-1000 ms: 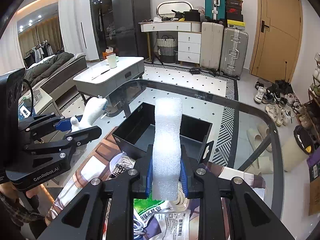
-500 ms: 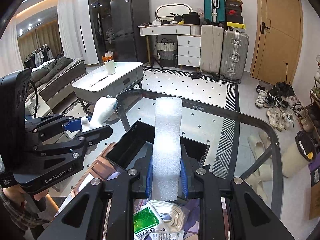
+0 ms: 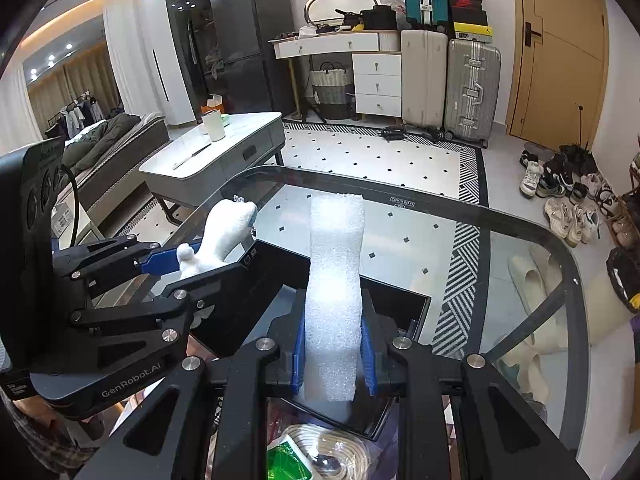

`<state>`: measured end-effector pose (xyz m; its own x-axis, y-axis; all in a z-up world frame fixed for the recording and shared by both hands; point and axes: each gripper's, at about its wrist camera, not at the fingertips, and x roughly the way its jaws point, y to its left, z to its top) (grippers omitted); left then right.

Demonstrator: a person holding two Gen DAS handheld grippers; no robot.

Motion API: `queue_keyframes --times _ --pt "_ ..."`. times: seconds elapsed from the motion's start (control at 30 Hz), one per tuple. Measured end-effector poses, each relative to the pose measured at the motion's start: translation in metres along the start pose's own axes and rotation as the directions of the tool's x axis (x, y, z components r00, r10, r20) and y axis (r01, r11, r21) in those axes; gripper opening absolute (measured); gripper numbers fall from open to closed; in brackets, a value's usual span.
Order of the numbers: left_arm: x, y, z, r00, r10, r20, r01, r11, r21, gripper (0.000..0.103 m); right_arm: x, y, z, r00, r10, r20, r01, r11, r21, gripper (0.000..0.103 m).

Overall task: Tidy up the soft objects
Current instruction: 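Lift the plush toy and foam strip and carry both over the black box, then lower both items into the black box and open both grippers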

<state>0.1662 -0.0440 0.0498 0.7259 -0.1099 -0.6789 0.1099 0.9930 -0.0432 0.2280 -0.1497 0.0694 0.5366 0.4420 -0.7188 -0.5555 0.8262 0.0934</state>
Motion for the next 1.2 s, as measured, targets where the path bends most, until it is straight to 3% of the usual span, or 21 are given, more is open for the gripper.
queue_keyframes --times 0.53,0.97,1.07,1.13,1.2 --pt "0.042 0.000 0.000 0.997 -0.030 -0.070 0.029 1.000 -0.009 0.031 0.059 -0.018 -0.010 0.996 0.036 -0.078 -0.034 0.999 0.024 0.022" --pt "0.051 0.001 -0.004 0.993 -0.067 -0.095 0.064 0.997 -0.038 0.034 0.073 -0.012 -0.016 0.992 0.046 -0.116 -0.044 0.999 0.023 0.023" --pt "0.050 0.003 -0.007 0.992 -0.059 -0.113 0.055 0.998 -0.044 0.037 0.071 -0.011 -0.018 0.991 0.051 -0.122 -0.049 0.999 0.024 0.026" --pt "0.049 0.003 -0.007 0.992 -0.052 -0.116 0.046 0.998 -0.050 0.039 0.069 -0.011 -0.019 0.991 0.050 -0.126 -0.048 0.999 0.022 0.036" --pt "0.048 0.004 -0.007 0.993 -0.039 -0.115 0.033 0.998 -0.053 0.050 0.067 -0.012 -0.020 0.992 0.038 -0.121 -0.037 0.999 0.017 0.040"
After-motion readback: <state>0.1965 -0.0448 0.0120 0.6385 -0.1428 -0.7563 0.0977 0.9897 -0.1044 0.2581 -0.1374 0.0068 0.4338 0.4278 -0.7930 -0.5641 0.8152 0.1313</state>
